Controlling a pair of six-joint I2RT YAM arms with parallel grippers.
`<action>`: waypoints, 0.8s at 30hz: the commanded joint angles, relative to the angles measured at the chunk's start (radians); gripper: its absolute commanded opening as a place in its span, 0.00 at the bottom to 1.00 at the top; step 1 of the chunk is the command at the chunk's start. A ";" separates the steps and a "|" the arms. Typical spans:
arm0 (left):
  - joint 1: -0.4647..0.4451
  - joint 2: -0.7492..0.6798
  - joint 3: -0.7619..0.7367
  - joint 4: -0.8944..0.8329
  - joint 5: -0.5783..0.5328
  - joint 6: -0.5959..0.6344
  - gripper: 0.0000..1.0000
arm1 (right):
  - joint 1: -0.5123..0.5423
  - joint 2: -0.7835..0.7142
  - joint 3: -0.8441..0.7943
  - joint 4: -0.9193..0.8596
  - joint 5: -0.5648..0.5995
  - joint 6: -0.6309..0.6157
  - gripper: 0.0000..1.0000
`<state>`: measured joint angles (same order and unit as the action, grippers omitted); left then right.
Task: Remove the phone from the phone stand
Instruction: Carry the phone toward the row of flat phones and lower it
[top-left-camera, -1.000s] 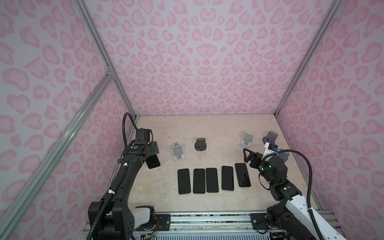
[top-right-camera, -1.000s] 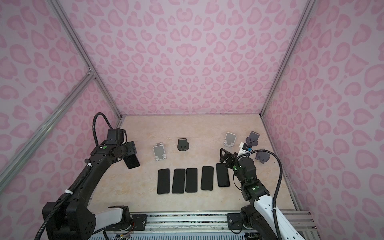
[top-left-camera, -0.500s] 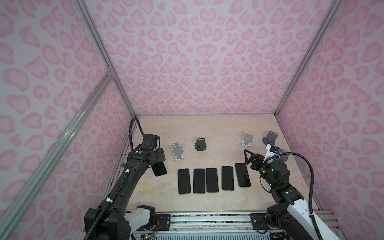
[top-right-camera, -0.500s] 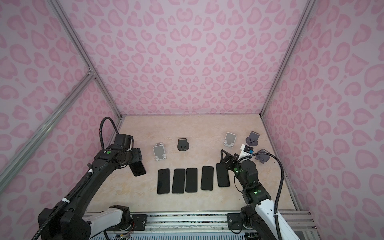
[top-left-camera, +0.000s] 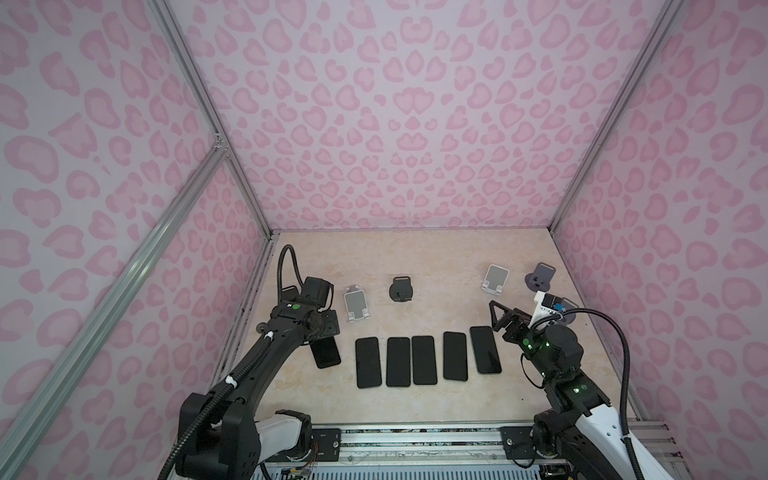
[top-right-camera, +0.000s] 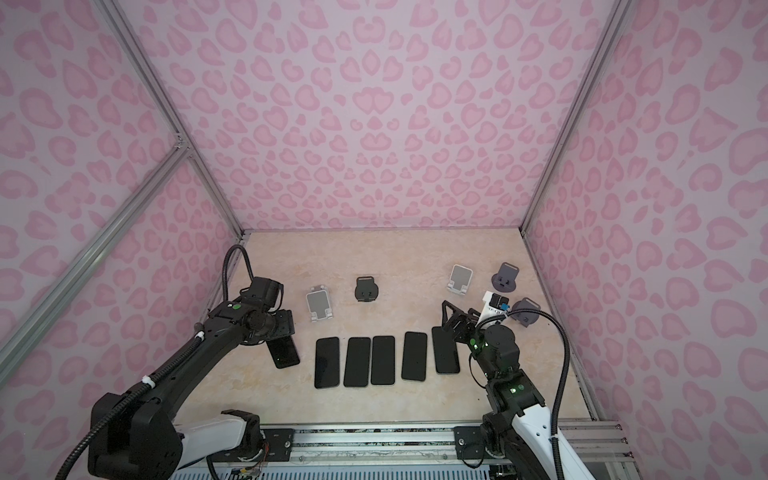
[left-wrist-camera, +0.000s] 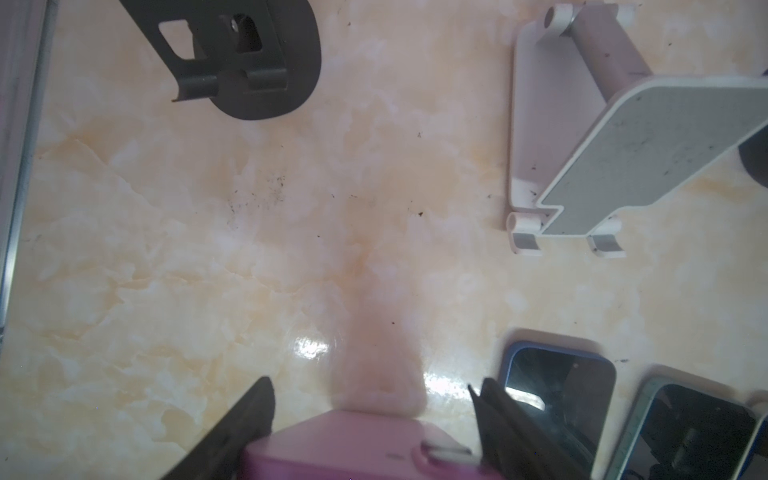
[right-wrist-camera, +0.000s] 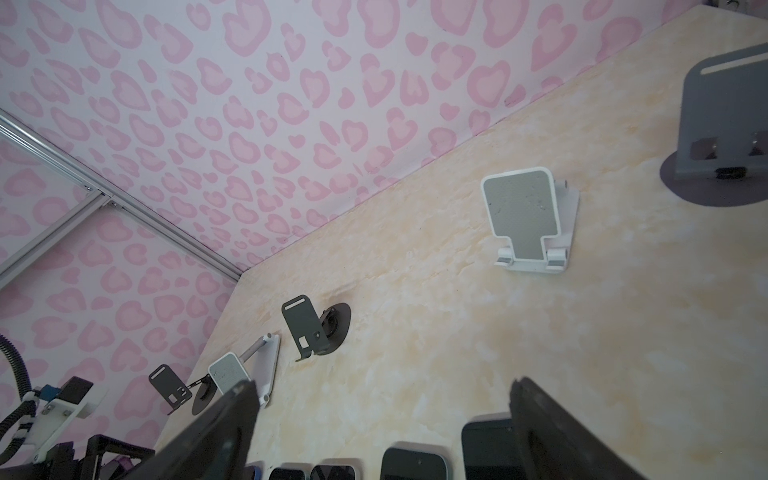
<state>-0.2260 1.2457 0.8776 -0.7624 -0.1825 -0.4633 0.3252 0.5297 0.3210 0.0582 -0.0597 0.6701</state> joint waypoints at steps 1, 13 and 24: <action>-0.009 0.013 -0.002 -0.001 0.008 -0.012 0.47 | 0.001 -0.003 -0.013 -0.001 0.002 0.001 0.96; -0.078 0.059 -0.002 -0.018 0.020 -0.032 0.46 | 0.001 0.020 -0.026 0.037 -0.002 0.005 0.97; -0.104 0.117 -0.064 0.048 0.049 -0.057 0.45 | 0.001 0.000 -0.039 0.031 0.003 0.004 0.97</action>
<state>-0.3283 1.3495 0.8196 -0.7444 -0.1459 -0.5007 0.3252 0.5346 0.2901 0.0711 -0.0601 0.6701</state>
